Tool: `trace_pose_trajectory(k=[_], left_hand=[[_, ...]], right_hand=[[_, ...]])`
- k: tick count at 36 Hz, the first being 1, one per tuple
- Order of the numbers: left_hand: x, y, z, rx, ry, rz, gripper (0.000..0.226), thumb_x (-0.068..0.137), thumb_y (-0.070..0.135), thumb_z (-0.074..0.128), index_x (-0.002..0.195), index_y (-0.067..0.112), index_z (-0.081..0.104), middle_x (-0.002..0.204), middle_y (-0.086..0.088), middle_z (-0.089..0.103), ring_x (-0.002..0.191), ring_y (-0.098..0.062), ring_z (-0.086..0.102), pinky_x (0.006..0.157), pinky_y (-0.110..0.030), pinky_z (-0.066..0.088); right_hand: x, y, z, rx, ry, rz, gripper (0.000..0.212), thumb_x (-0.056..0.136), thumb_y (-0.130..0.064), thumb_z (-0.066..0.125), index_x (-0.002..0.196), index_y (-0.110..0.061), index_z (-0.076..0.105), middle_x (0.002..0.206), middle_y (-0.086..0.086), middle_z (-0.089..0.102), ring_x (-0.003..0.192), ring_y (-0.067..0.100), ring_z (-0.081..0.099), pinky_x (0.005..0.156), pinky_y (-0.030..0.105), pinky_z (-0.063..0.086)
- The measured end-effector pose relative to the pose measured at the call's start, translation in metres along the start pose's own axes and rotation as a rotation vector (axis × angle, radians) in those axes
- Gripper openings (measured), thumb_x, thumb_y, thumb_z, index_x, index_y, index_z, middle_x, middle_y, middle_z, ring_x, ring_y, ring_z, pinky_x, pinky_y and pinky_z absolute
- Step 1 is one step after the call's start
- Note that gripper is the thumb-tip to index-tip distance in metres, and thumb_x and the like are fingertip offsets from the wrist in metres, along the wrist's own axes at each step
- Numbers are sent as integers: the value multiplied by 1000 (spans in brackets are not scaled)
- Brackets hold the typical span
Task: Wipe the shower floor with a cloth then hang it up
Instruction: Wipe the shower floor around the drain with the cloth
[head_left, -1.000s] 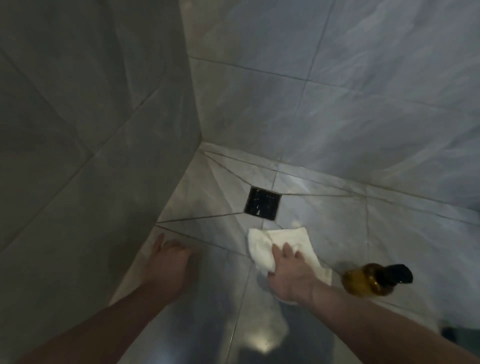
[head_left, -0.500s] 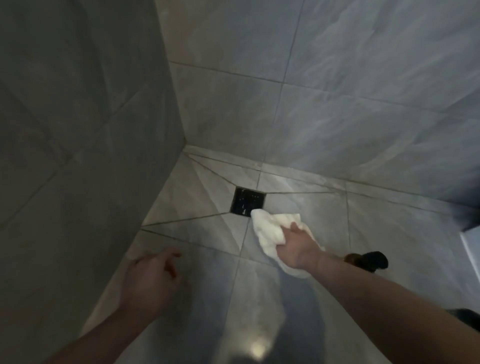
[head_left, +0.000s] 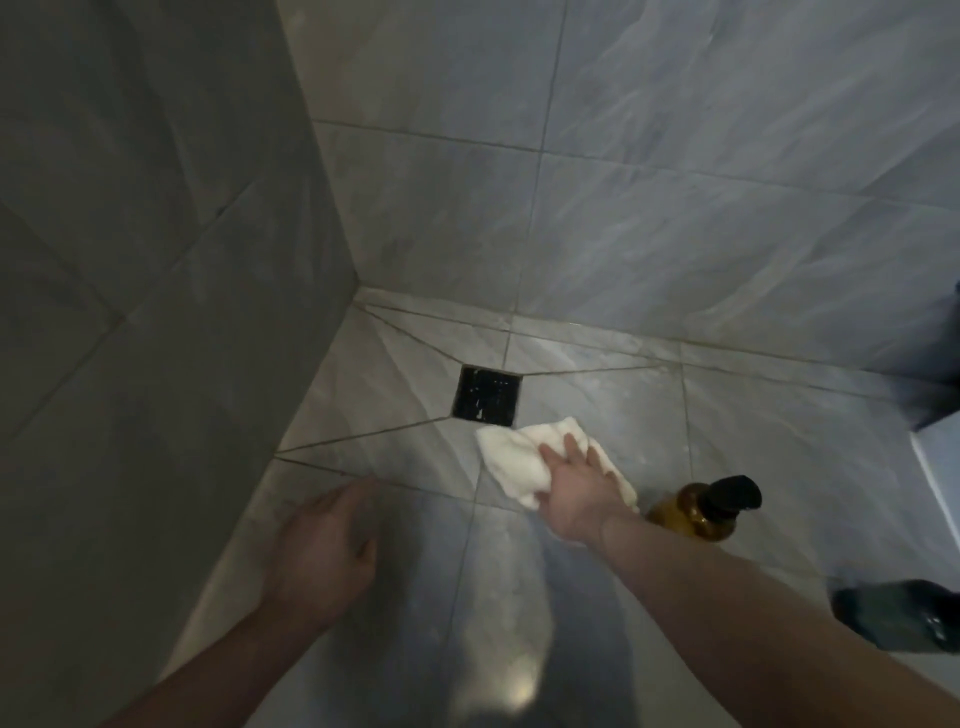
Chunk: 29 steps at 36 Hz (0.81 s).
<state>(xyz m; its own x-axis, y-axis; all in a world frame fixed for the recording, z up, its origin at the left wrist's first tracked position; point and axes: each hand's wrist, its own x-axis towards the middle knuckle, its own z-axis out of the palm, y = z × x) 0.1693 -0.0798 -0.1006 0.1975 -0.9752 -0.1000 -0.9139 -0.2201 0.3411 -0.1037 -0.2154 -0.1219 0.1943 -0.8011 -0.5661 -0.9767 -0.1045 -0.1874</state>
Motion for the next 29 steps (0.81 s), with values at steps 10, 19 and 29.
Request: trace_pose_trajectory(k=[10, 19, 29], left_hand=[[-37, -45, 2, 124, -234, -90, 80, 65, 49, 51, 139, 19, 47, 150, -7, 36, 129, -31, 45, 103, -37, 43], [-69, -78, 8, 162, -411, -64, 89, 71, 57, 46, 149, 19, 28, 157, -5, 22, 137, -31, 33, 107, -38, 40], [-101, -74, 9, 240, -341, 139, 71, 66, 58, 44, 119, 16, 64, 125, -8, 63, 113, -26, 63, 84, -30, 55]], right_hand=[[-29, 23, 31, -100, 44, -50, 74, 91, -53, 41, 156, -34, 10, 166, 2, 0, 151, 34, 7, 120, 49, 19], [-94, -15, 83, -108, -55, -182, 87, 79, -58, 45, 155, -42, 5, 164, -2, -16, 151, 33, -11, 119, 55, 6], [-51, -62, 44, -51, -34, -81, 76, 91, -47, 49, 155, -42, 8, 165, -4, -10, 150, 37, -3, 117, 59, 17]])
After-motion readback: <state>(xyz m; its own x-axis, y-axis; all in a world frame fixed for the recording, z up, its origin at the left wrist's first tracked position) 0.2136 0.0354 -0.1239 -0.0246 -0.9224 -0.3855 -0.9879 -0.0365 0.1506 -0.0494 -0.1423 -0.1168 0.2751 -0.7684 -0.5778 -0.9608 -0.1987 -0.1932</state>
